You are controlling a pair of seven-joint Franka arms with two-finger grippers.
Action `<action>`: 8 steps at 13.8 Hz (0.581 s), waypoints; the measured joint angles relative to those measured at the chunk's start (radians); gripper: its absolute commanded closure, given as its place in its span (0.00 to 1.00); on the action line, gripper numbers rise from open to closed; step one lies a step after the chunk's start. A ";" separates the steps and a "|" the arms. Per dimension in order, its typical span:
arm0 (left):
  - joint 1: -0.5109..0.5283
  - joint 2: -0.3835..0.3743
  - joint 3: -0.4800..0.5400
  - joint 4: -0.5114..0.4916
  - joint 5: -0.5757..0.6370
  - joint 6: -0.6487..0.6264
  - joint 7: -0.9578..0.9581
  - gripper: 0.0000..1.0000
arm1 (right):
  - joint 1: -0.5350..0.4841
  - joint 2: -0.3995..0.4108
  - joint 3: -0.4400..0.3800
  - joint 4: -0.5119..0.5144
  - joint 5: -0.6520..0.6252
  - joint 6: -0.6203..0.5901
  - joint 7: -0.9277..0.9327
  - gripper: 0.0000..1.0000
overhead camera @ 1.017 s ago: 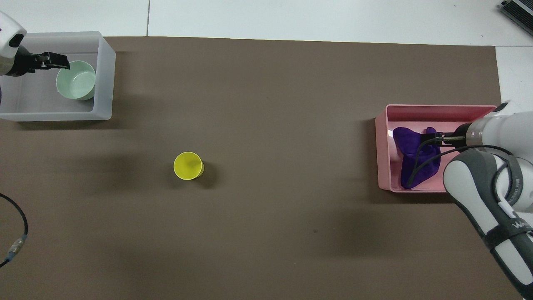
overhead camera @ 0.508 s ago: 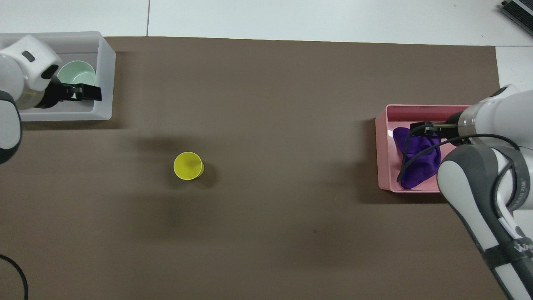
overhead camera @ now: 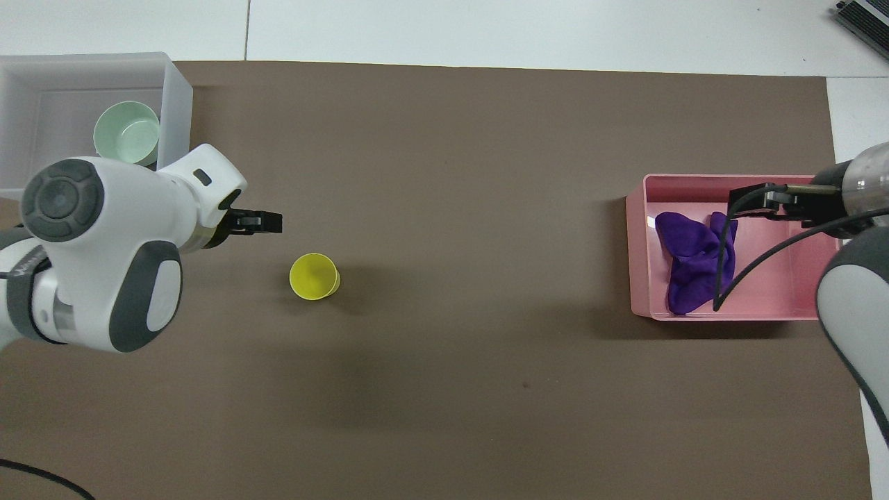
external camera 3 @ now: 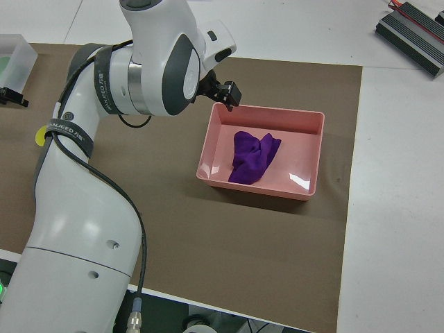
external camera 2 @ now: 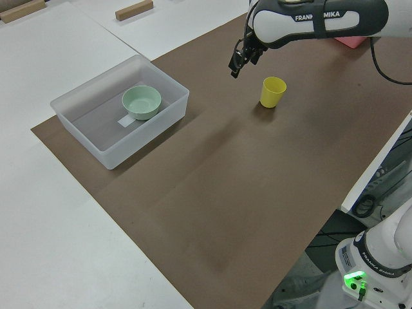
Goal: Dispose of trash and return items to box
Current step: 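Reach the left gripper to the yellow cup while the right gripper withdraws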
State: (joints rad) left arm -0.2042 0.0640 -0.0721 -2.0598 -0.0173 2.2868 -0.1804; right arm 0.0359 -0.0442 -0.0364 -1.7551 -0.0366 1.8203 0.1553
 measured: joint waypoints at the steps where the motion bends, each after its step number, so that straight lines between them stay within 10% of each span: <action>1: -0.026 -0.001 0.000 -0.028 0.000 0.018 -0.013 0.12 | -0.003 -0.013 -0.001 0.017 0.000 -0.030 0.000 0.00; 5: -0.070 -0.002 0.000 -0.123 0.000 0.109 -0.019 0.42 | -0.005 -0.064 -0.015 0.071 0.000 -0.157 0.000 0.00; 7: -0.084 -0.003 0.000 -0.162 0.000 0.139 -0.019 0.91 | -0.005 -0.067 -0.015 0.107 0.000 -0.199 0.000 0.00; 8: -0.089 -0.003 0.000 -0.174 0.000 0.147 -0.019 1.00 | -0.005 -0.067 -0.015 0.109 0.000 -0.204 0.000 0.00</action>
State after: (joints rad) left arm -0.2935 0.0612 -0.0717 -2.2336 -0.0173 2.4337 -0.1998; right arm 0.0314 -0.1111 -0.0517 -1.6460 -0.0369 1.6164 0.1553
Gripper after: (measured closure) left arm 0.476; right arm 0.000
